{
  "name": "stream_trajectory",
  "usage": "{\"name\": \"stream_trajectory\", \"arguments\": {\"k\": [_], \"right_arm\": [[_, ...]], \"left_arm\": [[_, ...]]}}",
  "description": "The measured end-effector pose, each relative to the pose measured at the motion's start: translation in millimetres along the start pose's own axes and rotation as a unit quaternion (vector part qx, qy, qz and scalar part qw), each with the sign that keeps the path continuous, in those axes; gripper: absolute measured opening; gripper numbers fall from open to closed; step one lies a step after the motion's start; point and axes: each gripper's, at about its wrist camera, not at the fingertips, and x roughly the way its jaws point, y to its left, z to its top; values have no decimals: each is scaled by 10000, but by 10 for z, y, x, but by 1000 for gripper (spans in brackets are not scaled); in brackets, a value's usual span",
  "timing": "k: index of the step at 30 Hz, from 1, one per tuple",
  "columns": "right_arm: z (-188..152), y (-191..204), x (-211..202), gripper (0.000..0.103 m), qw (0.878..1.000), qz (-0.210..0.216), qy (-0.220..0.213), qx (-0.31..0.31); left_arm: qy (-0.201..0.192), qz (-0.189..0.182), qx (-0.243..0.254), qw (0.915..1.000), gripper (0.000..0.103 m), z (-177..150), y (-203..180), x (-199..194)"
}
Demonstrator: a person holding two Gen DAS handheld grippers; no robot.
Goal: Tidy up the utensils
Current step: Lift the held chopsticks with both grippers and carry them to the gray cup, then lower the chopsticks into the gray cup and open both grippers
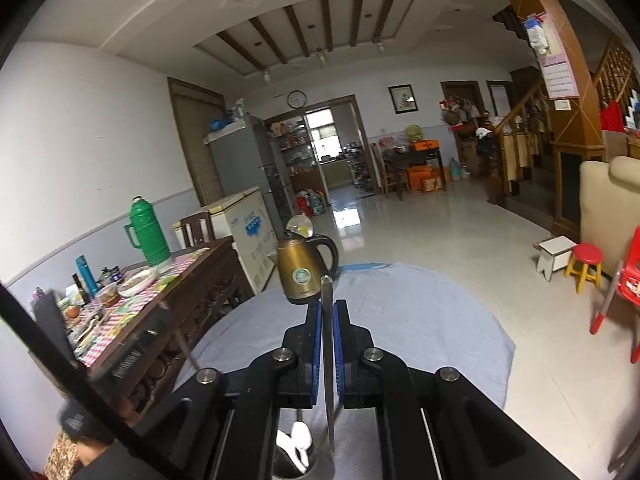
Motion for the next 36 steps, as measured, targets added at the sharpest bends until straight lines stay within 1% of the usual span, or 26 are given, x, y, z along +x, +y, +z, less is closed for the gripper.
{"name": "stream_trajectory", "arguments": {"k": [4, 9, 16, 20, 26, 33, 36], "right_arm": [[-40, 121, 64, 6, 9998, 181, 52, 4], [-229, 250, 220, 6, 9990, 306, 305, -84], [-473, 292, 388, 6, 9969, 342, 695, -108], [-646, 299, 438, 6, 9952, 336, 906, -166], [-848, 243, 526, 6, 9919, 350, 1214, -81], [-996, 228, 583, 6, 9892, 377, 1418, -31], [-1043, 233, 613, 6, 9879, 388, 1504, -10]], "left_arm": [[36, 78, 0, 10000, 5, -108, 4, 72], [91, 168, 22, 9998, 5, -227, 3, 123], [88, 154, 325, 9993, 5, -387, -127, 83], [208, 125, 402, 9989, 5, -474, -142, 75], [425, 108, 387, 9983, 5, -554, -71, 49], [591, 47, 414, 9974, 5, -598, -61, 14], [729, 43, 423, 9964, 5, -641, -46, 14]]}}
